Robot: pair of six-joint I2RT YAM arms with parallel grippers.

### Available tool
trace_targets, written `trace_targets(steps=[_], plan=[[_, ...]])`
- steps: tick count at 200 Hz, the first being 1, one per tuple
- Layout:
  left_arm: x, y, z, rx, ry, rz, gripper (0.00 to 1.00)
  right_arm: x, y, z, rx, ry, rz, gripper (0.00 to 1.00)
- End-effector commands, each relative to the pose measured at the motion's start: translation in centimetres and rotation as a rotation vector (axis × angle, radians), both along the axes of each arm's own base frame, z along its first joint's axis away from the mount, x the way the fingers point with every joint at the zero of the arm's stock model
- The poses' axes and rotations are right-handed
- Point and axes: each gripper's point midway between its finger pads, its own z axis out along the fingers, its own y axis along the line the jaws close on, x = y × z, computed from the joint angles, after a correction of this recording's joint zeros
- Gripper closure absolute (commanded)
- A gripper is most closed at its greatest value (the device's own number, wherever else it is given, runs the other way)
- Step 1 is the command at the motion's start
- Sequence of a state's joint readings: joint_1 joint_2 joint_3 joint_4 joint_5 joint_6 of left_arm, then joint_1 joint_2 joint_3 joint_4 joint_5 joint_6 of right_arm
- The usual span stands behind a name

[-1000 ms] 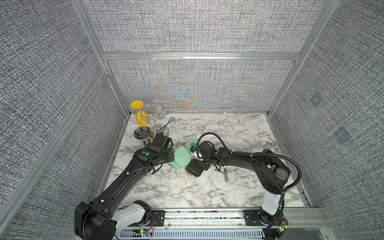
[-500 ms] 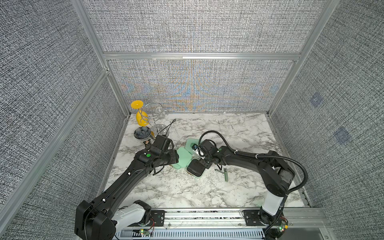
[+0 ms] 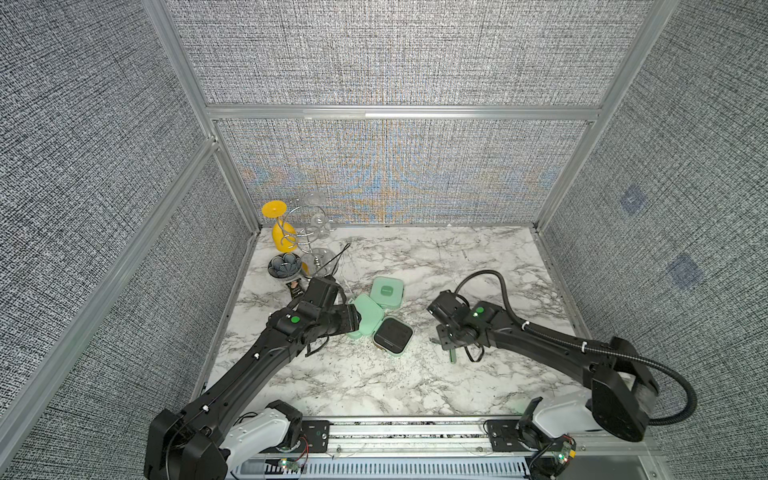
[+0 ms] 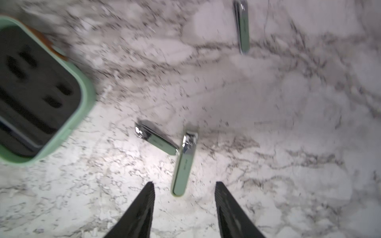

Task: Organize nail clipper sets
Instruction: Place the storage box at the center of the board, then pick up the nail clipper from the center of the board.

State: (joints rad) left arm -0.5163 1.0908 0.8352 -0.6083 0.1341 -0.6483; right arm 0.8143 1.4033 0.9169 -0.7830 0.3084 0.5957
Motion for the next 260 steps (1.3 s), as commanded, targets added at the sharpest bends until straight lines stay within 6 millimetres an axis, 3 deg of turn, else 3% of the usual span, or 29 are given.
trace_targets(steps=[1, 62, 122, 202, 260], plan=[[0.5, -0.9, 0.2, -0.045, -0.015, -0.012, 0.35, -1.9, -1.9, -1.3, 0.008, 0.034, -0.151, 0.49], [0.6, -1.2, -0.8, -0.044, 0.015, -0.004, 0.37, -1.1, -0.5, -3.8, 0.037, 0.053, -0.120, 0.53], [0.3, -1.2, -1.2, -0.043, 0.025, 0.002, 0.38, -0.3, 1.4, -5.0, 0.085, 0.079, -0.084, 0.57], [0.3, -1.4, -1.2, -0.039, 0.024, -0.005, 0.38, -0.8, 0.1, -6.2, 0.084, 0.102, -0.126, 0.65], [0.3, -1.5, -1.3, -0.040, 0.028, -0.003, 0.38, -0.5, 0.7, -6.7, 0.132, 0.114, -0.127, 0.74]])
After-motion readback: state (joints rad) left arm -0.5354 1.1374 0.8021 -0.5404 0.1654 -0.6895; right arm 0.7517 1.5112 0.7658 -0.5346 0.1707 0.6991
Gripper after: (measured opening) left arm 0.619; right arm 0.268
